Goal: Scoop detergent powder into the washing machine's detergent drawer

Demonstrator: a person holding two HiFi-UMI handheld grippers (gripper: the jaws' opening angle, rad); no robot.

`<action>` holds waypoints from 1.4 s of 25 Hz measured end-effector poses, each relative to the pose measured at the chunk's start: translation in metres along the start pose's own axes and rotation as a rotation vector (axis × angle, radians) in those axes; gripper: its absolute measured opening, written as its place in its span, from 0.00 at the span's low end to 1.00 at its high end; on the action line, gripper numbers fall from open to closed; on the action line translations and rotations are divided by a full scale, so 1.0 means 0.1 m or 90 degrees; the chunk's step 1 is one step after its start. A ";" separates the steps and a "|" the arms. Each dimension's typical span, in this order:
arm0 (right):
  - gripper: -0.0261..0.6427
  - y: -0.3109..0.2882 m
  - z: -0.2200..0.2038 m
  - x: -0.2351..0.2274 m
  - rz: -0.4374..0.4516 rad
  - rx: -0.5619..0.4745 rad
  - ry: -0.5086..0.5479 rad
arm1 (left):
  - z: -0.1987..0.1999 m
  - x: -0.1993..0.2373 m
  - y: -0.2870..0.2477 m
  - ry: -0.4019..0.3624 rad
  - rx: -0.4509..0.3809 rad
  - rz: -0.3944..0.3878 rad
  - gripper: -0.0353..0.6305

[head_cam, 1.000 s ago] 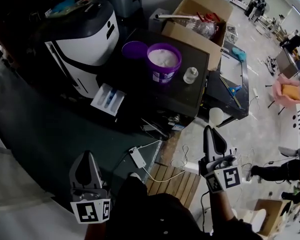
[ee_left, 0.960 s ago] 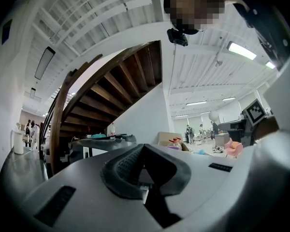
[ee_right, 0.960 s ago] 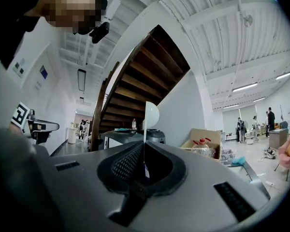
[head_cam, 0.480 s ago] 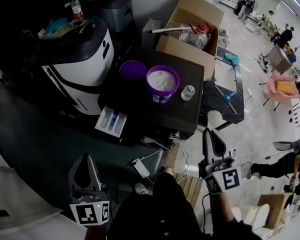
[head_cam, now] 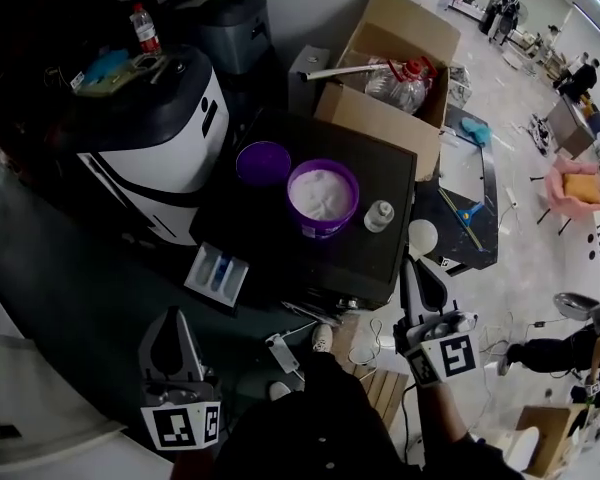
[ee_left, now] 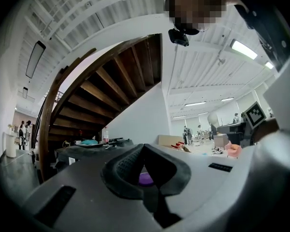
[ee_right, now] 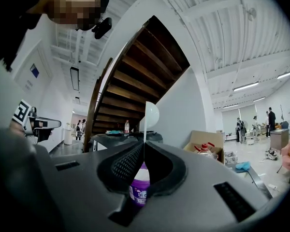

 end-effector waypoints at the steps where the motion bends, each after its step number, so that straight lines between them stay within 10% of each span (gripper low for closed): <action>1: 0.09 -0.08 -0.01 -0.06 0.005 -0.002 -0.003 | 0.00 -0.03 -0.09 -0.001 0.002 0.001 0.08; 16: 0.09 -1.25 -0.37 -0.86 0.174 0.117 0.022 | 0.08 -0.41 -1.21 -0.022 0.013 0.074 0.08; 35: 0.09 -1.90 -1.32 -0.51 0.485 0.686 0.298 | -0.32 -0.21 -1.65 -0.016 0.058 -0.060 0.08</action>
Point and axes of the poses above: the fingertips, and each gripper's own axes: y backward along the fingers, x to its left, z out of its top, the point moved 3 cm from there along y, backward along the fingers
